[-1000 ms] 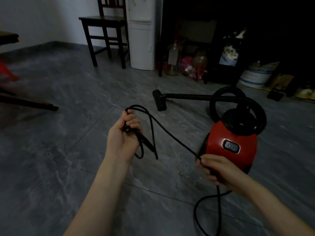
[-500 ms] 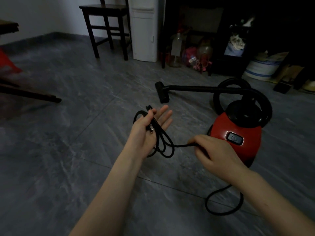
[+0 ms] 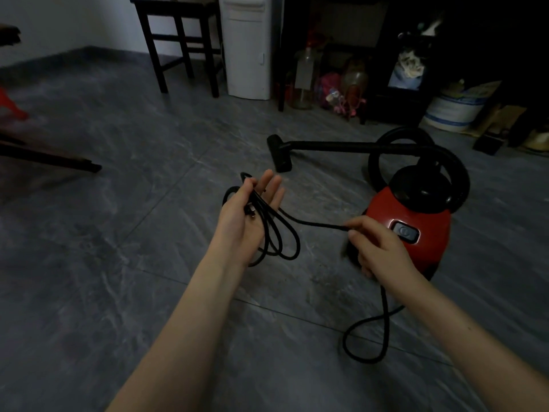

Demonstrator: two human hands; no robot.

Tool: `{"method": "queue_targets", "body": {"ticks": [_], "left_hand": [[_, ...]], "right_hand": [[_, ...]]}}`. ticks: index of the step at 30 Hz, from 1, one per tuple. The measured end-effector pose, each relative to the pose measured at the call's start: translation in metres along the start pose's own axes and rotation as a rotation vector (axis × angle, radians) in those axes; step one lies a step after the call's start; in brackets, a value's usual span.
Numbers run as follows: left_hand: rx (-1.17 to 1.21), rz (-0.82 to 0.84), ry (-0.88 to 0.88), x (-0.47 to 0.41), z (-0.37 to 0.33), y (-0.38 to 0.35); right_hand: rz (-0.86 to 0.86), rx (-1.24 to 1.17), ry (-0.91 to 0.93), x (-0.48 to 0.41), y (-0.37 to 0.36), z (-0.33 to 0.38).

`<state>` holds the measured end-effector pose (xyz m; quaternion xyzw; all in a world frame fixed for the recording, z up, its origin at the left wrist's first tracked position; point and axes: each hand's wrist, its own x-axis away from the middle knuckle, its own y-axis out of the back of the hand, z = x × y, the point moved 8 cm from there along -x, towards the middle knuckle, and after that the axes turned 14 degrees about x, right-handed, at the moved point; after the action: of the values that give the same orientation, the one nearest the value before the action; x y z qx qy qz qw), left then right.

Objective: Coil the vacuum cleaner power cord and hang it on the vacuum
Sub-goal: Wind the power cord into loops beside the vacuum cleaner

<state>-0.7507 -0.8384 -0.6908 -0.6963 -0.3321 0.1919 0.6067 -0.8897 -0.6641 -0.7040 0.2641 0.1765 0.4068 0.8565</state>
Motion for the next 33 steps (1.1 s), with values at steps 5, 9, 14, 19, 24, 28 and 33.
{"method": "queue_targets", "body": {"ticks": [5, 9, 14, 19, 24, 28, 33], "left_hand": [[0.163, -0.009, -0.027, 0.001, -0.008, -0.004], [0.208, -0.005, -0.033, 0.0, -0.008, -0.003], [0.054, -0.047, -0.004, -0.002, 0.006, 0.005], [-0.142, -0.006, 0.104, -0.001, 0.037, 0.006], [-0.298, 0.053, 0.251, 0.018, 0.072, -0.004], [-0.571, 0.074, 0.36, 0.03, 0.098, -0.002], [-0.68, 0.102, 0.545, 0.049, 0.119, -0.002]], "right_hand": [[-0.001, 0.393, 0.183, 0.005, -0.004, 0.012], [0.061, 0.519, 0.36, 0.013, -0.017, 0.027], [0.07, 0.506, 0.513, 0.022, -0.015, 0.058], [0.031, 0.491, 0.651, 0.032, -0.007, 0.09], [-0.096, 0.373, 0.73, 0.035, 0.006, 0.103], [-0.279, 0.388, 0.668, 0.03, 0.02, 0.1], [-0.332, 0.514, 0.624, 0.021, 0.028, 0.093]]}}
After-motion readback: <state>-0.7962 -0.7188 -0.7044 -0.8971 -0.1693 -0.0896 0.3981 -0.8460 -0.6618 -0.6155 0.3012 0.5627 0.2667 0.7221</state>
